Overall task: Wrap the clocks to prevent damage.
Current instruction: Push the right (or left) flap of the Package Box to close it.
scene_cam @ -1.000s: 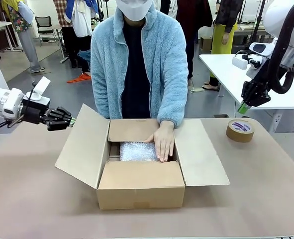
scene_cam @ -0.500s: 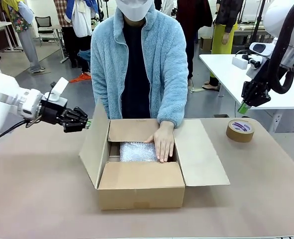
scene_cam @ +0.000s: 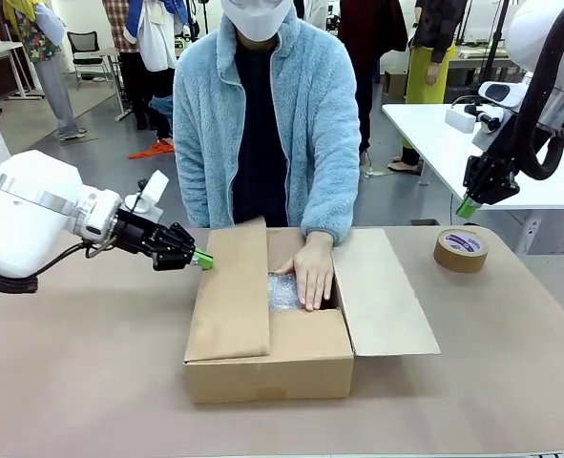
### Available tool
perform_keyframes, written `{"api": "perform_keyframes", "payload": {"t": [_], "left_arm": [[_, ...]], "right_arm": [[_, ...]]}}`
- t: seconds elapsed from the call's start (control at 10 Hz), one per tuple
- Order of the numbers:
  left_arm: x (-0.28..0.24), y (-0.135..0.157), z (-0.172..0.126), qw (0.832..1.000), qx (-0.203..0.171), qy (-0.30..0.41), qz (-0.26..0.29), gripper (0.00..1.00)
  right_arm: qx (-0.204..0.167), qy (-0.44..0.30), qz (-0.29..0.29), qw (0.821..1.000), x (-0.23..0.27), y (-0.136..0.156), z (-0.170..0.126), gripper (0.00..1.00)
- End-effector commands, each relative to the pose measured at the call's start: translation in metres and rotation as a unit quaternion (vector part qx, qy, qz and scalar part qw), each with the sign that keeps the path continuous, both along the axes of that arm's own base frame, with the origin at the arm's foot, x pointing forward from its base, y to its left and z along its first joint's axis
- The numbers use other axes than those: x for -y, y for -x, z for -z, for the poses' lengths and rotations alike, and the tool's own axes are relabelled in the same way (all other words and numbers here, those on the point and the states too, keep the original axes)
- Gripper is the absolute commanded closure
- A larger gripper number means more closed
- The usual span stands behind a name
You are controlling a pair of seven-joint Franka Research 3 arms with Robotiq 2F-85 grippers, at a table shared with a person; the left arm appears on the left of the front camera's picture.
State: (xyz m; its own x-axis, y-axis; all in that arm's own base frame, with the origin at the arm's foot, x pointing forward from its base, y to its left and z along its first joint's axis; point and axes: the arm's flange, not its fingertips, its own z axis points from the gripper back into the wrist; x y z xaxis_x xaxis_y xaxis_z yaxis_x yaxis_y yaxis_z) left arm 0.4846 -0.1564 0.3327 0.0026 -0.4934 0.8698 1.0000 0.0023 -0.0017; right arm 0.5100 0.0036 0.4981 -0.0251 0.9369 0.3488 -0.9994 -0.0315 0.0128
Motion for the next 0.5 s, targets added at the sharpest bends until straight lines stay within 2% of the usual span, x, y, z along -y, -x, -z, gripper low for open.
{"api": "perform_keyframes", "payload": {"t": [0.0, 0.4], "left_arm": [[0.0161, -0.0015, 0.0160, 1.000, 0.013, -0.016, 0.014, 1.00], [0.0232, 0.0015, 0.0101, 0.999, 0.002, 0.001, 0.033, 1.00]], "right_arm": [[0.001, -0.001, -0.002, 1.000, 0.0011, 0.0003, 0.0007, 0.99], [0.001, -0.001, -0.002, 1.000, 0.0011, 0.0003, 0.0007, 0.99]]}}
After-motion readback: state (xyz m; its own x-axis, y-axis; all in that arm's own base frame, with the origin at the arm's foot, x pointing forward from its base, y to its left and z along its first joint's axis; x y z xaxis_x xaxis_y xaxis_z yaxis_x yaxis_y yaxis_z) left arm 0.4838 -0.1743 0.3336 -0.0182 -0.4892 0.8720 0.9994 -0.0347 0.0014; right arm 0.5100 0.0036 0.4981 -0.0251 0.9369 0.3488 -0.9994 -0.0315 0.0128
